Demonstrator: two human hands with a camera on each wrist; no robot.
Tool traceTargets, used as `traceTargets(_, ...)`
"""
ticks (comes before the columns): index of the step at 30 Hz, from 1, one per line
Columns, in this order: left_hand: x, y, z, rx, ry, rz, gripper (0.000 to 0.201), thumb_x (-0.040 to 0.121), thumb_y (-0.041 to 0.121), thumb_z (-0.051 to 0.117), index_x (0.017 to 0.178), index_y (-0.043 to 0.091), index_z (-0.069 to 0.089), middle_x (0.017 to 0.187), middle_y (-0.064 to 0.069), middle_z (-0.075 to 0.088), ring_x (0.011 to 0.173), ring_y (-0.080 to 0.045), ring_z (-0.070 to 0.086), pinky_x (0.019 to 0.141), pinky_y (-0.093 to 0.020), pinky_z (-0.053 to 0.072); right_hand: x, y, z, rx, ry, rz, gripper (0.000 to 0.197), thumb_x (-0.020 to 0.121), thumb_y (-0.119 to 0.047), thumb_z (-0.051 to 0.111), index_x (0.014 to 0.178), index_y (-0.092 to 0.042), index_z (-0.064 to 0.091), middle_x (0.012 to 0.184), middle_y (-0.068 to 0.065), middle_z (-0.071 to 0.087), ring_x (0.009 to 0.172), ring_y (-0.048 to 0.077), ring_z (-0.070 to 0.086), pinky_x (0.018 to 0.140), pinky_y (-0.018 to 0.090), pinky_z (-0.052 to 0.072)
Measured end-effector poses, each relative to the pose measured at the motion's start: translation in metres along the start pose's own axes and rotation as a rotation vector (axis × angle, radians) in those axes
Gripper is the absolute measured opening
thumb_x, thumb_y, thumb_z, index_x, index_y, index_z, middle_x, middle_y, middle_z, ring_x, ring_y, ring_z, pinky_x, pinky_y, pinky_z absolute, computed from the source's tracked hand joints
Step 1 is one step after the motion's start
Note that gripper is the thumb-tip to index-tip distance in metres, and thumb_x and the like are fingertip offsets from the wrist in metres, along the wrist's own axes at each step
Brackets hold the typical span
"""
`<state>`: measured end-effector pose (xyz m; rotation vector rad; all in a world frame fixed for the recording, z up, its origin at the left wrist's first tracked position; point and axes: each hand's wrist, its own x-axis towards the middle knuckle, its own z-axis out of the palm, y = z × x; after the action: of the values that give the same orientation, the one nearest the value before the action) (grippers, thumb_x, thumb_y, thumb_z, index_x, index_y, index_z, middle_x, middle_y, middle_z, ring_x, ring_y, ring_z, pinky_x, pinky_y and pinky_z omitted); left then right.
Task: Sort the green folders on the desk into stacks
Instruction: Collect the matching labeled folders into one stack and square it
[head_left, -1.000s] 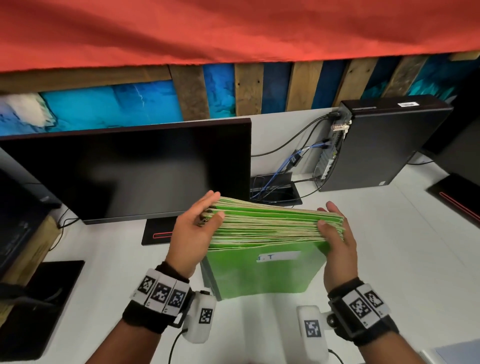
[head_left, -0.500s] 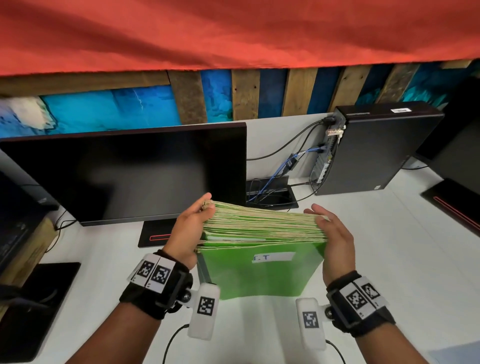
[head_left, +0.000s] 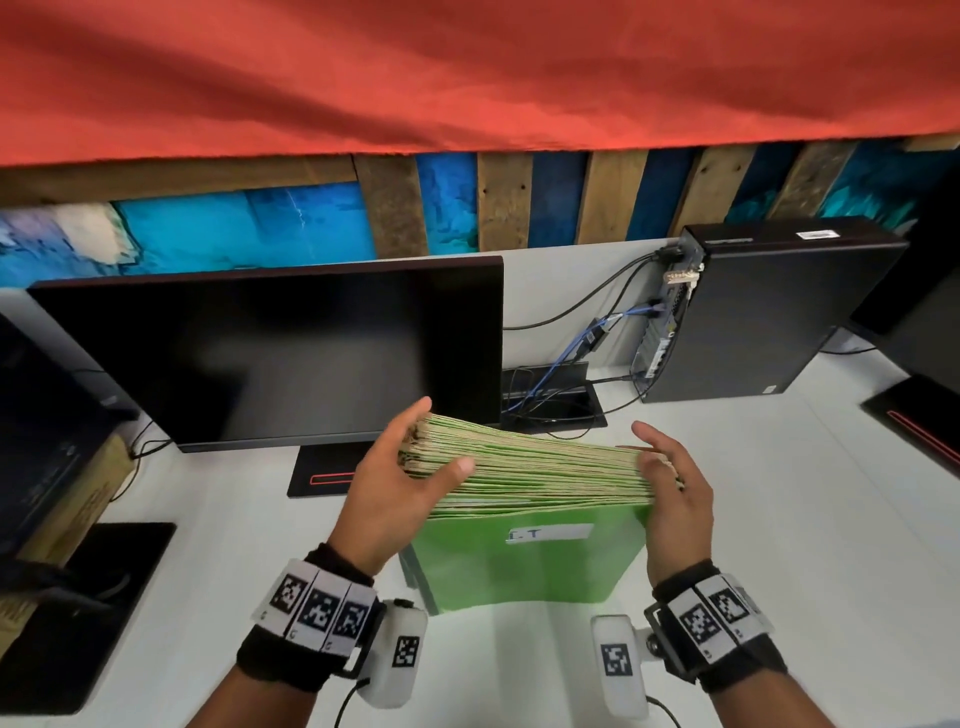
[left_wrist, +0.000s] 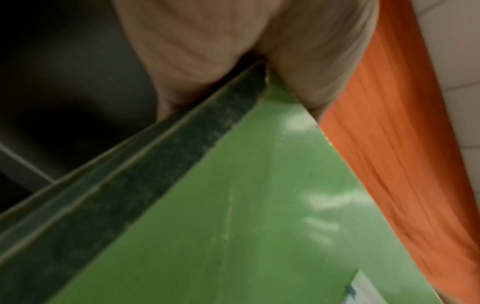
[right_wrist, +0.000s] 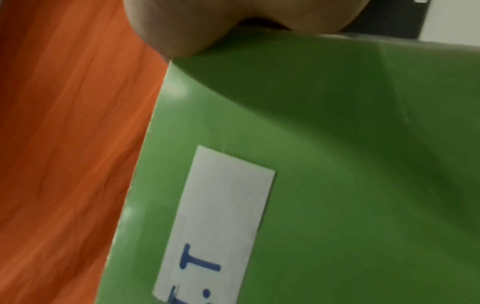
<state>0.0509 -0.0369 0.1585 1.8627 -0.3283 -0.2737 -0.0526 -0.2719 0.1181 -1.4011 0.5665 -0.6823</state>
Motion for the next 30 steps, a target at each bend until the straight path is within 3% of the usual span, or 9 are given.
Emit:
traceTargets(4, 0.01, -0.009, -0.006, -0.151, 0.024, 0.023, 0.073, 0.074, 0.03, 0.073, 0.138, 0.037, 0.039, 0.138, 0.016, 0.051, 0.127, 0.004, 0.045, 0.113, -0.032, 0.036, -0.004, 0.003, -0.002, 0.113, -0.043, 0.075, 0.058, 0.066, -0.059, 0.07, 0.114, -0.027, 0.066, 0.109, 0.007, 0.071, 0.109, 0.034, 0.063, 0.098, 0.05, 0.047)
traceTargets(7, 0.008, -0.019, -0.002, -0.297, -0.006, 0.014, 0.064, 0.076, 0.044, 0.07, 0.134, 0.042, 0.044, 0.141, 0.013, 0.05, 0.132, -0.006, 0.046, 0.113, -0.043, 0.035, -0.001, 0.003, -0.002, 0.153, -0.067, 0.053, 0.035, 0.088, -0.035, 0.059, 0.118, -0.017, 0.064, 0.113, 0.008, 0.07, 0.109, 0.031, 0.063, 0.095, 0.043, 0.049)
traceTargets(10, 0.003, -0.024, 0.009, -0.556, 0.032, -0.021, 0.088, 0.062, 0.062, 0.074, 0.139, 0.031, 0.043, 0.142, 0.008, 0.051, 0.132, -0.013, 0.047, 0.114, -0.047, 0.03, 0.001, 0.007, -0.005, 0.152, -0.08, 0.05, 0.027, 0.095, -0.012, 0.047, 0.115, -0.012, 0.064, 0.107, 0.008, 0.071, 0.099, 0.026, 0.066, 0.09, 0.037, 0.05)
traceTargets(13, 0.003, -0.024, 0.014, -0.675, 0.045, -0.049, 0.097, 0.06, 0.064, 0.074, 0.142, 0.027, 0.039, 0.145, 0.003, 0.048, 0.134, -0.018, 0.045, 0.115, -0.049, 0.027, -0.002, 0.009, -0.004, 0.129, -0.049, 0.022, 0.022, 0.093, -0.013, 0.047, 0.098, -0.011, 0.068, 0.087, 0.005, 0.069, 0.085, 0.024, 0.063, 0.081, 0.037, 0.047)
traceTargets(18, 0.0, -0.025, 0.013, -0.568, 0.078, -0.015, 0.074, 0.075, 0.064, 0.061, 0.134, 0.021, 0.051, 0.138, -0.02, 0.048, 0.129, -0.036, 0.046, 0.111, -0.056, 0.031, 0.0, 0.018, 0.001, 0.13, 0.044, -0.01, 0.022, 0.077, -0.025, 0.046, 0.074, -0.018, 0.067, 0.071, 0.0, 0.062, 0.073, 0.022, 0.056, 0.071, 0.033, 0.041)
traceTargets(21, -0.003, -0.033, 0.014, -0.528, 0.1, 0.032, 0.068, 0.08, 0.055, 0.059, 0.134, 0.015, 0.049, 0.132, -0.007, 0.058, 0.124, -0.023, 0.054, 0.101, -0.038, 0.044, 0.006, 0.017, 0.002, 0.106, 0.024, -0.015, 0.025, 0.075, -0.021, 0.042, 0.064, -0.019, 0.065, 0.062, -0.006, 0.06, 0.064, 0.015, 0.055, 0.063, 0.027, 0.039)
traceTargets(25, -0.013, -0.061, 0.016, -0.384, 0.015, -0.03, 0.125, 0.05, 0.053, 0.085, 0.145, 0.0, 0.024, 0.136, -0.009, 0.055, 0.127, -0.022, 0.052, 0.106, -0.039, 0.044, 0.012, 0.017, 0.0, 0.031, -0.031, -0.085, 0.029, 0.08, -0.027, 0.037, 0.065, -0.017, 0.061, 0.062, -0.007, 0.061, 0.061, 0.007, 0.055, 0.057, 0.02, 0.04)
traceTargets(28, -0.015, -0.08, 0.013, -0.245, -0.052, -0.01, 0.123, 0.034, 0.058, 0.089, 0.13, -0.001, 0.04, 0.113, -0.005, 0.064, 0.104, -0.002, 0.065, 0.093, -0.028, 0.053, 0.015, 0.024, -0.005, 0.022, -0.052, -0.083, 0.043, 0.083, -0.052, 0.036, 0.07, -0.023, 0.065, 0.067, -0.007, 0.064, 0.068, 0.012, 0.057, 0.064, 0.026, 0.043)
traceTargets(30, -0.014, -0.088, 0.014, -0.218, -0.04, -0.04, 0.126, 0.03, 0.063, 0.087, 0.128, -0.002, 0.043, 0.11, 0.001, 0.065, 0.1, 0.0, 0.066, 0.085, -0.018, 0.054, 0.012, 0.028, -0.006, 0.091, -0.076, -0.033, 0.056, 0.075, -0.077, 0.039, 0.076, -0.029, 0.068, 0.073, -0.007, 0.066, 0.076, 0.019, 0.06, 0.07, 0.029, 0.045)
